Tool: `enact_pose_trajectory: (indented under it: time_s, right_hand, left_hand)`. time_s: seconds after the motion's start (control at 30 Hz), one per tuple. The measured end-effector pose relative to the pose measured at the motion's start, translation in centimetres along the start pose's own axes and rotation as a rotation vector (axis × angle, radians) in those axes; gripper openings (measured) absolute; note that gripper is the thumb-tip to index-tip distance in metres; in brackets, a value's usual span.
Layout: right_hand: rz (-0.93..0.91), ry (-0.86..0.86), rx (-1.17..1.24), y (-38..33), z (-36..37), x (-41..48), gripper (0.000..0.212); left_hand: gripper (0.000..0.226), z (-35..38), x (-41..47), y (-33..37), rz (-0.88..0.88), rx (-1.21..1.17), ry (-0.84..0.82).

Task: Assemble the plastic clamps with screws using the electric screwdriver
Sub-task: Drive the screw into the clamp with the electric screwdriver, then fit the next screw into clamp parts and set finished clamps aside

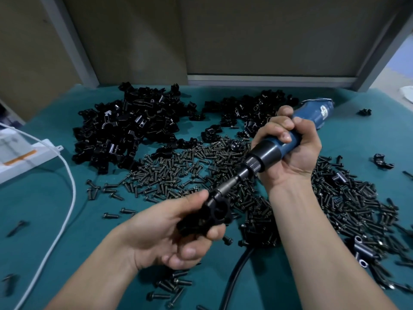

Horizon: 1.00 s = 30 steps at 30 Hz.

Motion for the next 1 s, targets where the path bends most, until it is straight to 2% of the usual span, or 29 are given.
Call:
enact_pose_trajectory:
  time_s: [0.07,0.13,0.3,0.4,0.47,0.53,0.6,0.7,0.77,0.87,0.93,1.0]
  right_hand:
    - [-0.026,0.061,-0.002,-0.5,-0.8,0.0,0.013]
    - [-0.052,0.124,0.003,-0.8,-1.7,0.0,0.014]
    - [-0.053,0.206,-0.02,-1.1,-2.7,0.2,0.016]
    - [0.0,0.185,0.012,-0.4,-2.7,0.0,0.022]
    - [0.029,0.184,-0.003,-0.3,-2.4,-0.4,0.028]
    - [0.006,0.277,-0.059,-1.0,-2.4,-0.7,0.036]
    - [-0.056,0.405,-0.109,-2.0,-2.9,-1.1,0.049]
    - [-0.134,0.558,-0.241,-2.6,-3.6,-2.3,0.065]
    - [-0.106,0.645,-0.384,-2.0,-4.2,-3.2,0.072]
    - [-0.081,0.796,-0.549,-1.3,-5.2,-4.7,0.059]
    - [-0.077,0.843,-0.616,-1.1,-5.1,-5.6,0.051]
    - [-0.074,0.81,-0.685,-1.0,-4.2,-6.0,0.054]
  left_hand:
    - [0.052,0.4,0.1,0.1,-0.01,-0.021,-0.04]
    - [0.052,-0.2,0.1,0.3,-0.002,-0.022,0.022]
    - [0.053,-1.8,-0.1,0.9,0.023,0.18,0.166]
    - [0.049,-1.7,-0.6,1.1,0.004,0.256,0.128]
    - [0.059,-1.6,-1.3,1.0,-0.036,0.375,0.072]
    - [0.077,-2.1,-2.2,1.2,-0.049,0.49,0.094]
    - [0.077,-3.5,-3.0,2.1,0.011,0.509,0.236]
    - [0.051,-5.1,-3.3,3.9,0.163,0.423,0.49]
    - [0.052,-6.0,-3.4,5.1,0.283,0.324,0.637]
    - [0.057,-7.5,-4.6,6.7,0.442,0.336,0.904]
    - [0.043,-8.4,-5.7,7.3,0.503,0.414,1.061]
    - [0.025,-9.0,-6.4,7.5,0.543,0.432,1.145]
Point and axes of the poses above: each hand's wrist, its own x-axis towards the middle knuckle, its own z-axis out of the palm, y = z × x, the point moved 9 cm from there along x, towards the middle knuckle, and after that the axes turned 6 degrees about y, right-handed, at the moved point
